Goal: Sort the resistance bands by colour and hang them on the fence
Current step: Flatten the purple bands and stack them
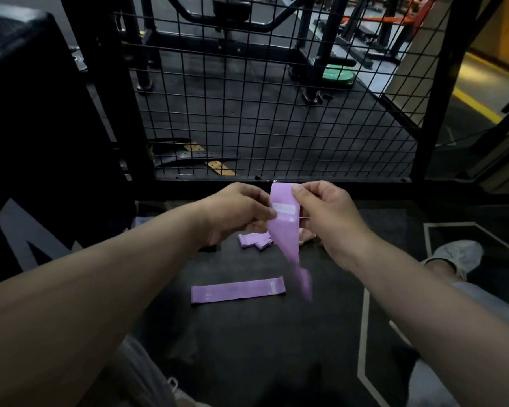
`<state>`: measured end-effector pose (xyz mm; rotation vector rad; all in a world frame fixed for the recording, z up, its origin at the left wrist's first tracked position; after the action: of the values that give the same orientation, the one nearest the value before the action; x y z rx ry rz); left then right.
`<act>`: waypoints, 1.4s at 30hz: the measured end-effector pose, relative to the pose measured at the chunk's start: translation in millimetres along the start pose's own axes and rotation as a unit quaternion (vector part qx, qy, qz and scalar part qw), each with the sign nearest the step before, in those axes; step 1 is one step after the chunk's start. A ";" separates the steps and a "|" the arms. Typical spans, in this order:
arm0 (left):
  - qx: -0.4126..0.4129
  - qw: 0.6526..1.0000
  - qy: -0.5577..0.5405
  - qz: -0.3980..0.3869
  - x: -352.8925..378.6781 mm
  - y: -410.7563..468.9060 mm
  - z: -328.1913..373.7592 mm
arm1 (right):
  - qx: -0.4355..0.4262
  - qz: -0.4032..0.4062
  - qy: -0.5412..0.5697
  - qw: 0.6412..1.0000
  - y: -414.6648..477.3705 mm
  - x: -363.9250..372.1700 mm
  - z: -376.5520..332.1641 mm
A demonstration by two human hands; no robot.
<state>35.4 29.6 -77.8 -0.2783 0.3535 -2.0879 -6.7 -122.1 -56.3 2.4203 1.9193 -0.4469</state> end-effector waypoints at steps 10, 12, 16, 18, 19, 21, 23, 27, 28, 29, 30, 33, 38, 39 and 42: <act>0.055 0.998 -0.006 -0.039 5.1 -7.0 15.3 | -0.014 -0.008 0.016 1.000 0.2 -6.0 -19.1; 0.065 0.997 -0.002 -0.038 4.4 -7.1 16.1 | -0.005 -0.011 0.042 0.999 0.6 -6.8 -22.4; 0.075 0.996 -0.003 -0.046 3.8 -5.4 15.9 | -0.014 -0.053 -0.001 0.998 -1.0 -6.4 -27.2; 0.078 0.995 0.000 -0.058 5.3 -4.0 14.3 | -0.039 -0.050 -0.026 0.998 -1.3 -7.0 -30.2; 0.078 0.995 -0.001 -0.064 6.3 -3.3 13.3 | -0.051 -0.036 -0.031 0.998 -0.8 -8.5 -31.7; 0.071 0.995 -0.007 -0.074 7.0 -2.0 11.1 | -0.053 -0.016 -0.007 0.998 1.2 -11.4 -33.4; 0.074 0.994 0.001 -0.078 6.6 -0.5 9.3 | -0.029 -0.028 0.037 0.999 2.9 -12.5 -33.5; 0.095 0.993 0.013 -0.064 5.6 0.8 9.2 | 0.011 -0.069 0.024 0.997 2.4 -12.5 -30.0; 0.095 0.993 0.015 -0.065 6.2 0.6 9.4 | 0.005 -0.066 0.016 0.998 2.7 -12.6 -29.4; 0.089 0.994 0.017 -0.066 6.5 0.4 9.1 | -0.005 -0.056 0.009 0.998 3.4 -13.5 -29.1; 0.083 0.994 0.020 -0.068 6.6 0.4 8.6 | -0.014 -0.044 0.004 0.999 4.4 -14.8 -28.7; 0.064 0.995 0.028 -0.071 4.8 1.1 5.6 | -0.022 -0.023 0.012 0.999 7.6 -19.8 -26.8; 0.037 0.995 0.019 -0.087 3.8 -1.8 4.0 | 0.001 0.000 0.076 0.997 10.5 -28.6 -25.3; 0.037 0.995 0.019 -0.093 3.6 -2.0 4.0 | 0.000 0.004 0.081 0.997 11.6 -31.0 -25.0; 0.024 0.994 0.027 -0.107 2.5 -3.3 3.0 | -0.010 0.038 0.073 0.997 17.3 -45.1 -24.7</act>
<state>32.5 28.6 -73.7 -0.2405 0.3156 -2.3150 5.8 -164.4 -24.8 2.5690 1.8640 -0.2522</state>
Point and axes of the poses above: each hand's wrist, its own y-axis towards the middle knuckle, its own x-axis out of the palm, z = x × y, the point moved 5 cm from there along y, towards the middle knuckle, and after that the axes turned 1 degree about -y, right-handed, at the moved point
